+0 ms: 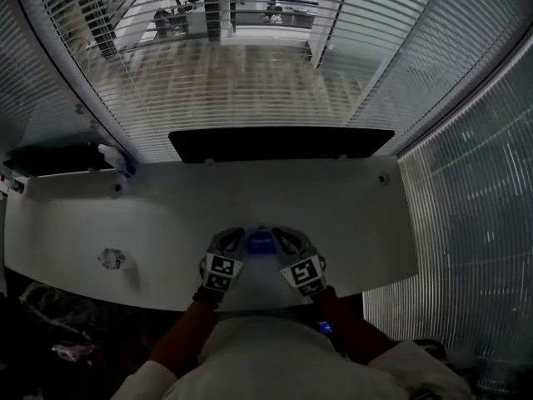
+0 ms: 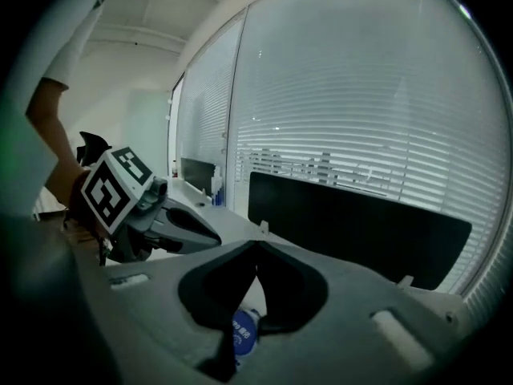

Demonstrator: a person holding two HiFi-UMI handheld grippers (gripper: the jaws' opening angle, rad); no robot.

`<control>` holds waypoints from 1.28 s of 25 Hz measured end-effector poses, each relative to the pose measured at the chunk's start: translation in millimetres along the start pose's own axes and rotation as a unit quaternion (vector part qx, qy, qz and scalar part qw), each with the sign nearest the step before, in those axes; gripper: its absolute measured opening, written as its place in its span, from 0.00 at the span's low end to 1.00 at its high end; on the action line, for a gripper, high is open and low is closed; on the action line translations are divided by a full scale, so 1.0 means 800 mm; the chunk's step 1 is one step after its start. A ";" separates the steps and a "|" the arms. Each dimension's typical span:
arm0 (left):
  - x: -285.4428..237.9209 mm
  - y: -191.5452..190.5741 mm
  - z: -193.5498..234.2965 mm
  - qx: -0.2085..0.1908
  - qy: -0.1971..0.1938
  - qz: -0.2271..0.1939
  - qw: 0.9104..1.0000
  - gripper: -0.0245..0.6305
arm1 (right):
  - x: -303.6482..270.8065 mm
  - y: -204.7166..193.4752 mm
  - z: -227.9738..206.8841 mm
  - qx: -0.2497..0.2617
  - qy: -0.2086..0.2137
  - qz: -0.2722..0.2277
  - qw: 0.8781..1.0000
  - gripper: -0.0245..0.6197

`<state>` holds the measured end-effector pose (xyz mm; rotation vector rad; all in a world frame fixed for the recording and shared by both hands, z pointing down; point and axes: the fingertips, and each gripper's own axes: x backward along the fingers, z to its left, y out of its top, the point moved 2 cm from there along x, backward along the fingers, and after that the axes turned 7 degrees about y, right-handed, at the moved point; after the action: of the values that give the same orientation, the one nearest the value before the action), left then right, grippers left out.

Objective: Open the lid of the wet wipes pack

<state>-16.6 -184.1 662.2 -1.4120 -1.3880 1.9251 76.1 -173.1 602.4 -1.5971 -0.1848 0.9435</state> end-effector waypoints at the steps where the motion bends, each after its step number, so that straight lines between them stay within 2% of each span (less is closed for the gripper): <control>1: -0.007 -0.014 0.000 -0.004 -0.001 0.009 1.000 0.04 | -0.007 -0.008 0.005 0.004 0.011 0.010 1.000 0.04; 4: -0.028 -0.064 -0.002 -0.013 -0.006 0.043 0.999 0.04 | -0.024 -0.028 0.019 0.027 0.036 0.040 0.998 0.04; 8: -0.043 -0.098 -0.005 -0.012 -0.011 0.079 0.997 0.04 | -0.045 -0.061 0.034 0.065 0.066 0.089 0.992 0.04; 10: -0.051 -0.112 -0.006 -0.005 -0.013 0.092 0.996 0.04 | -0.053 -0.077 0.041 0.070 0.081 0.111 0.988 0.11; 12: -0.056 -0.125 -0.006 0.001 -0.014 0.109 0.994 0.04 | -0.061 -0.096 0.046 0.081 0.092 0.134 0.983 0.11; 15: -0.061 -0.137 -0.005 0.002 -0.013 0.140 0.990 0.04 | -0.074 -0.130 0.053 0.118 0.108 0.174 0.972 0.12; 21: -0.073 -0.154 -0.009 -0.005 -0.017 0.176 0.984 0.04 | -0.100 -0.187 0.074 0.198 0.146 0.236 0.940 0.16; 26: -0.083 -0.168 -0.012 -0.011 -0.013 0.203 0.979 0.04 | -0.110 -0.216 0.082 0.214 0.164 0.269 0.924 0.23; 29: -0.086 -0.176 -0.018 -0.015 -0.023 0.225 0.974 0.04 | -0.115 -0.230 0.082 0.225 0.169 0.285 0.916 0.23; 32: -0.090 -0.176 -0.016 -0.024 -0.019 0.226 0.974 0.04 | -0.119 -0.235 0.084 0.252 0.169 0.287 0.909 0.23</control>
<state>-8.6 -170.1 819.6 -1.8514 -1.2085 2.2103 40.3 -126.9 815.3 -1.3071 0.7581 1.0247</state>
